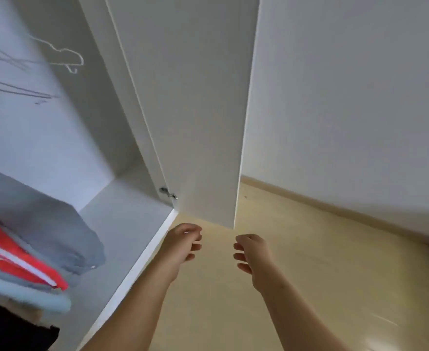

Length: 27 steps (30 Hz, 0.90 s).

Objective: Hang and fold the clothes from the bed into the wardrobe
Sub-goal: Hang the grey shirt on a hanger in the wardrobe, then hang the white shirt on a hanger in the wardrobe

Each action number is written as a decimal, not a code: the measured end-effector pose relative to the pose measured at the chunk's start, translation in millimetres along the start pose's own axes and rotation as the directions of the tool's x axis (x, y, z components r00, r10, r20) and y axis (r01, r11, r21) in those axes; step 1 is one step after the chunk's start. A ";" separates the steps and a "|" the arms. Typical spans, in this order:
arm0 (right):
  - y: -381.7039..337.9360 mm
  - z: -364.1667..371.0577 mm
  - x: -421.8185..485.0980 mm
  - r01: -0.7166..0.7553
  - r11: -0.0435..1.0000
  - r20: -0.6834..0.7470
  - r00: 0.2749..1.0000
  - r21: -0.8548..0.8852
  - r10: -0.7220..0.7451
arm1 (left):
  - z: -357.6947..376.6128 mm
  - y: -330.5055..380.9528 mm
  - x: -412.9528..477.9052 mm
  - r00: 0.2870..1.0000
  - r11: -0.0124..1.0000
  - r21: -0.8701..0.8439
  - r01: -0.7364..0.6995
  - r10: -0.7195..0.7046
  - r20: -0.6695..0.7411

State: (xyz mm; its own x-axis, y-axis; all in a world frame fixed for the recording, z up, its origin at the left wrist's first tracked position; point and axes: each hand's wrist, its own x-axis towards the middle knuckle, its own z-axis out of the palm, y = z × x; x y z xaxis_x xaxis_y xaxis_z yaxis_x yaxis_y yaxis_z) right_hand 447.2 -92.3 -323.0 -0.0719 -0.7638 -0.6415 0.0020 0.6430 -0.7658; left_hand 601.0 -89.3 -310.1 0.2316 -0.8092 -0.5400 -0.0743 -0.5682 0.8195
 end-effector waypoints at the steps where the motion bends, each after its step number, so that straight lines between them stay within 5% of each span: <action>1: 6.5 -22.8 -2.6 -0.007 0.999 -0.046 0.999 0.043 0.009 | 23.5 1.7 -2.7 0.998 0.999 0.039 -0.015 0.013 0.054; 12: 93.8 -294.9 -58.4 0.023 0.926 -0.443 0.882 0.376 0.158 | 304.3 -15.5 -96.2 0.861 0.938 0.300 -0.176 -0.001 0.509; 27: 186.3 -529.7 -125.5 0.206 0.781 -0.679 0.649 0.590 0.342 | 567.4 -44.7 -205.0 0.652 0.824 0.418 -0.382 -0.081 0.754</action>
State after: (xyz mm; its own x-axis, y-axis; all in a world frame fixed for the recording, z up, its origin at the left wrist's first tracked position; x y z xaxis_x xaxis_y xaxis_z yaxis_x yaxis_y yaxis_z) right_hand -71.8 153.2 -361.6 -0.7235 -0.2379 -0.6480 0.5749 0.3120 -0.7564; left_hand 6.5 17.1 -344.9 -0.5746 -0.5944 -0.5626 -0.5552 -0.2220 0.8015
